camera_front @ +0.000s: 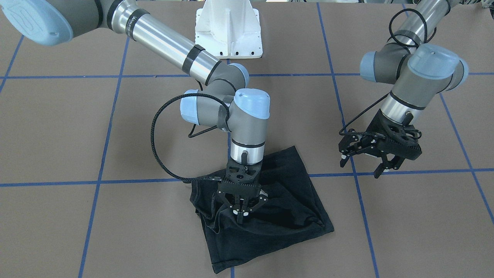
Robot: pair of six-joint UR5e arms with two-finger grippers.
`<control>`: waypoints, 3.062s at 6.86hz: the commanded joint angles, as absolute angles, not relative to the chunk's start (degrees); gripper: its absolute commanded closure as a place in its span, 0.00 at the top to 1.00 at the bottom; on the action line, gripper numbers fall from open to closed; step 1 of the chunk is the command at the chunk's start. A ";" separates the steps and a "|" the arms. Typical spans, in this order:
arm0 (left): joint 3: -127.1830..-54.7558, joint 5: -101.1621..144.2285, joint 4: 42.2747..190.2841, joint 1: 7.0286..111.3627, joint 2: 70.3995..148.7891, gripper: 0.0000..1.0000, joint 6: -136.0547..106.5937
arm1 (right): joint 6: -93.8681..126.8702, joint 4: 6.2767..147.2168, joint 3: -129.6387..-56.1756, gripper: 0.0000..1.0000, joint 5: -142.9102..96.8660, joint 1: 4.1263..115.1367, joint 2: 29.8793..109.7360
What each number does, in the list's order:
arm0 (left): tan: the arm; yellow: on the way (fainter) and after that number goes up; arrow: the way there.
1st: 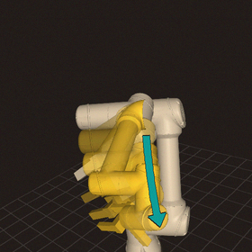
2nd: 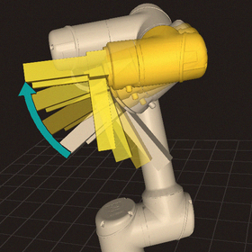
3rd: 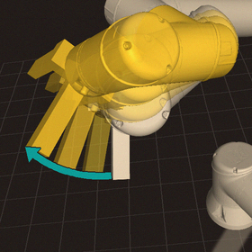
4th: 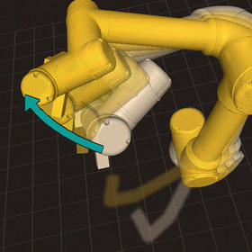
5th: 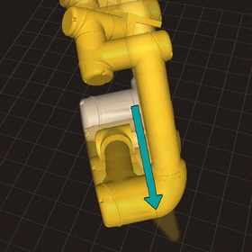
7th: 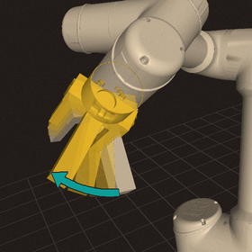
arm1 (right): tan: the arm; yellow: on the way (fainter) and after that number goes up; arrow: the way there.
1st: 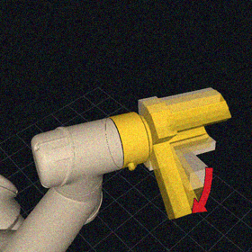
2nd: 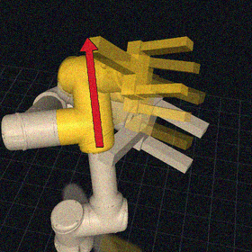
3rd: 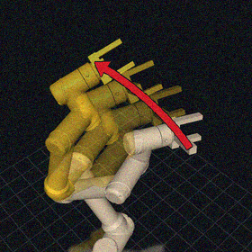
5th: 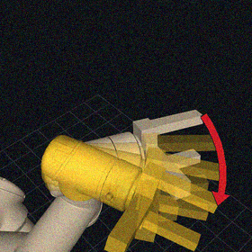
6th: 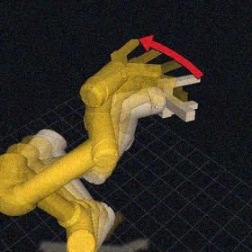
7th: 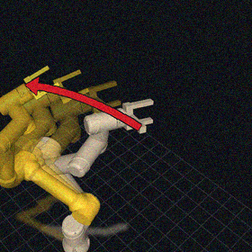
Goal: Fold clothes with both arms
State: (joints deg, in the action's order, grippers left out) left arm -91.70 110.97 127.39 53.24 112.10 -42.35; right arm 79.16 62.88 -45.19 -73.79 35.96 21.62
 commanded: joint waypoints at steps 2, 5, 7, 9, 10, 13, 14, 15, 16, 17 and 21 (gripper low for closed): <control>-95.44 111.09 127.18 53.26 109.17 1.00 -42.45 | 79.80 58.63 -42.37 0.00 -70.05 38.41 20.13; -95.63 111.01 126.12 53.26 109.16 1.00 -42.45 | 79.72 59.23 -45.51 0.00 -74.84 39.29 19.16; -95.54 111.01 126.04 53.26 109.25 1.00 -42.45 | 71.85 63.60 -54.08 0.00 -79.77 39.20 25.97; -95.36 110.92 126.04 53.26 109.25 1.00 -42.45 | 71.54 71.24 -63.13 0.78 -82.42 39.11 30.37; -95.19 110.92 126.04 53.26 109.34 1.00 -42.45 | 71.19 73.63 -71.46 0.81 -82.53 38.94 36.59; -95.01 110.92 126.04 53.17 109.34 1.00 -42.54 | 76.34 72.78 -73.39 0.93 -80.26 32.28 41.56; -94.92 110.92 126.04 53.17 109.25 1.00 -42.45 | 77.77 72.86 -73.48 0.93 -79.37 31.65 41.83; -94.49 110.83 126.04 53.17 109.34 1.00 -42.45 | 77.78 72.86 -73.48 0.93 -78.23 31.38 42.62; -94.40 110.83 126.04 53.17 109.34 1.00 -42.54 | 77.70 72.86 -73.56 0.93 -77.79 31.38 43.50; -94.39 110.83 126.04 53.17 109.34 1.00 -42.54 | 77.87 72.86 -73.22 0.91 -76.91 30.68 43.77; -94.39 110.83 126.04 53.17 109.25 1.00 -42.54 | 80.86 72.86 -73.12 0.00 -73.66 29.27 44.20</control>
State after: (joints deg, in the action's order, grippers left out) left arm -94.34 110.83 126.03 53.17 109.26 -42.54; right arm 80.56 72.81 -72.94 -74.20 29.35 43.65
